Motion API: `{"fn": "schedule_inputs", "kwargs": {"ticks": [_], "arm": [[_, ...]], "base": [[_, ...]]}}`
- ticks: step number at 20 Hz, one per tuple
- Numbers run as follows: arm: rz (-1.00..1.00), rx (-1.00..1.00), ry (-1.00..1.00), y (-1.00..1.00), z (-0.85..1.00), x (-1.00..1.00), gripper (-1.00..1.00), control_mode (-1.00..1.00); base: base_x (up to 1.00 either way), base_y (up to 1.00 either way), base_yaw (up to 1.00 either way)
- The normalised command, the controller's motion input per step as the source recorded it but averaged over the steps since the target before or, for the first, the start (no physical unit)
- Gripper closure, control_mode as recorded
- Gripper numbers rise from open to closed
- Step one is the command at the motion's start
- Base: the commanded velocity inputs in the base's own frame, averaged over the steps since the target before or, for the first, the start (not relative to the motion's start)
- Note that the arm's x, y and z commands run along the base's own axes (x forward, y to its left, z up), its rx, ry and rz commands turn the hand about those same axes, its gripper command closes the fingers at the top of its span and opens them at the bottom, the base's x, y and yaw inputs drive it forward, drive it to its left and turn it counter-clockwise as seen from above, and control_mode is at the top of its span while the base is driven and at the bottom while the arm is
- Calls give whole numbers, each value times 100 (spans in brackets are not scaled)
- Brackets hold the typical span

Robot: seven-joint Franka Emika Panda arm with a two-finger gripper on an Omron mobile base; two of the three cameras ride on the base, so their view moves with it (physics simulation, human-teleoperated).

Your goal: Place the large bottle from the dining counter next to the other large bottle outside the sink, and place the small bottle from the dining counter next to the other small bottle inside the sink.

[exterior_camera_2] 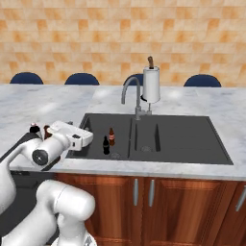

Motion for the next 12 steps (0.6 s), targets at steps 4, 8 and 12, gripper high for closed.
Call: {"fn": "schedule_inputs", "kwargs": {"ticks": [4, 8, 12], "arm": [[1, 1, -4, -13, 18, -62, -100, -100], [1, 1, -1, -9, 12, -51, -100, -100], [0, 1, 0, -10, 2, -26, -100, -100]], "base": [[0, 0, 0], [0, 0, 0], [0, 0, 0]]}}
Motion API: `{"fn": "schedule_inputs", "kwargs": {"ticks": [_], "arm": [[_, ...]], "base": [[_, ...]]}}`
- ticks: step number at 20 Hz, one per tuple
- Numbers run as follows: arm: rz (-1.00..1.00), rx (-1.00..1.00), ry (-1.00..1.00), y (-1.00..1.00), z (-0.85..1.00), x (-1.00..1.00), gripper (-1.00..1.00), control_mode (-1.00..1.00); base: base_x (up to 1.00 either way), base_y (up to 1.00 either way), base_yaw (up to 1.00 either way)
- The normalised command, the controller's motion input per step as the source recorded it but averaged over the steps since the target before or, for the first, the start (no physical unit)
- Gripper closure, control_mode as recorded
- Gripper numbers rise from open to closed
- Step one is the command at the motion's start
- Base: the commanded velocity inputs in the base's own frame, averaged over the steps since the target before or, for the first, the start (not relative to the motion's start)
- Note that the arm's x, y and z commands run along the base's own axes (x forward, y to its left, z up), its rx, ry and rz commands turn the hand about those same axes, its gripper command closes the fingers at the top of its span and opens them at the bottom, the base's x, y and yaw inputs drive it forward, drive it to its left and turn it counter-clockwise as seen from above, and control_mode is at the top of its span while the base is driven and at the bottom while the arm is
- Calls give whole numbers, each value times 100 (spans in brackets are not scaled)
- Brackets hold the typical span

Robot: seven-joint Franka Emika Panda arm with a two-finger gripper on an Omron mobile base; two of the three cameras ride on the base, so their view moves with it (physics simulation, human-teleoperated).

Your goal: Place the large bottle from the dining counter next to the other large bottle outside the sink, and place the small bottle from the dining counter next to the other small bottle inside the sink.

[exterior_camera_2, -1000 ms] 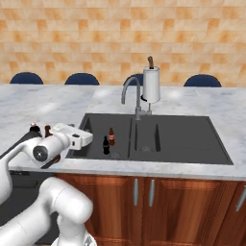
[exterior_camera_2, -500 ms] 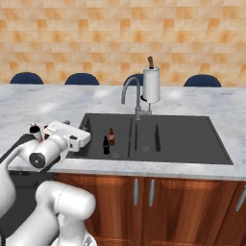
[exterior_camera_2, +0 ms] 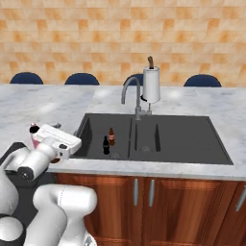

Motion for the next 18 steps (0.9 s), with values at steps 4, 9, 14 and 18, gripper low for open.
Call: {"fn": "schedule_inputs", "kwargs": {"ticks": [4, 9, 14, 18], "arm": [[0, 3, 0, -9, 20, -37, -100, -100], [0, 23, 0, -11, 67, -19, -100, -100], [0, 34, 0, -14, 100, -11, -100, -100], [0, 36, 1, -20, 84, -3, -100, -100]], "base": [[0, 0, 0], [0, 0, 0], [0, 0, 0], [0, 0, 0]]}}
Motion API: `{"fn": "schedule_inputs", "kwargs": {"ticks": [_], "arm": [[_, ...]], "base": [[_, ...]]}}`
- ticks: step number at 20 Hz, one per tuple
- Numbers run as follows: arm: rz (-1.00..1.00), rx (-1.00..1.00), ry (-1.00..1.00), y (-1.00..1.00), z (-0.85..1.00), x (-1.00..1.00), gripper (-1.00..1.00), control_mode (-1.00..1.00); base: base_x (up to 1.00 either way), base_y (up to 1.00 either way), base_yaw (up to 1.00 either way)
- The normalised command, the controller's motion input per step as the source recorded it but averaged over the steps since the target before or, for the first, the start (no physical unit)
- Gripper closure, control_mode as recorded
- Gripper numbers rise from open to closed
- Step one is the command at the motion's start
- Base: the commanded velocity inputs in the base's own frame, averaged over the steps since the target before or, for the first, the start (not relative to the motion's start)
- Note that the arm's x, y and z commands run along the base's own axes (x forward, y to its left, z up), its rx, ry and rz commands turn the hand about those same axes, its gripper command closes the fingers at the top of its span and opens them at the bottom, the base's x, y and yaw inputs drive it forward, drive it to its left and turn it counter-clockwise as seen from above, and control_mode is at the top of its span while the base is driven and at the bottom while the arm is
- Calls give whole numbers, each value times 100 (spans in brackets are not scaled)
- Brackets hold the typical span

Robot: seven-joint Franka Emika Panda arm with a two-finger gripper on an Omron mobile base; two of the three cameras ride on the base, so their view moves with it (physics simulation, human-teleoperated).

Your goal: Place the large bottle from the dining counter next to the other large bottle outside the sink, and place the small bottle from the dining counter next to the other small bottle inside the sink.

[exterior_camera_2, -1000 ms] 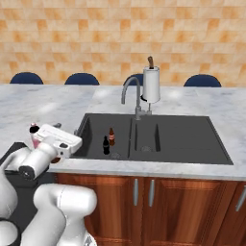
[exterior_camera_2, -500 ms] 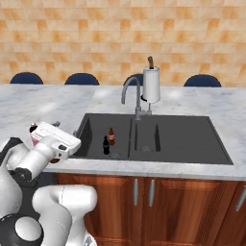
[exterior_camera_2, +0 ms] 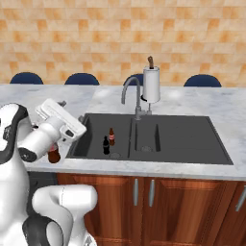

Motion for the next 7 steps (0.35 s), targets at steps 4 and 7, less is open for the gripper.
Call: {"fn": "schedule_inputs", "kwargs": {"ticks": [4, 7], "arm": [[0, 29, 4, -18, 66, -14, -100, -100], [0, 28, 10, -14, 46, -22, -100, -100]], "base": [[0, 0, 0], [0, 0, 0]]}}
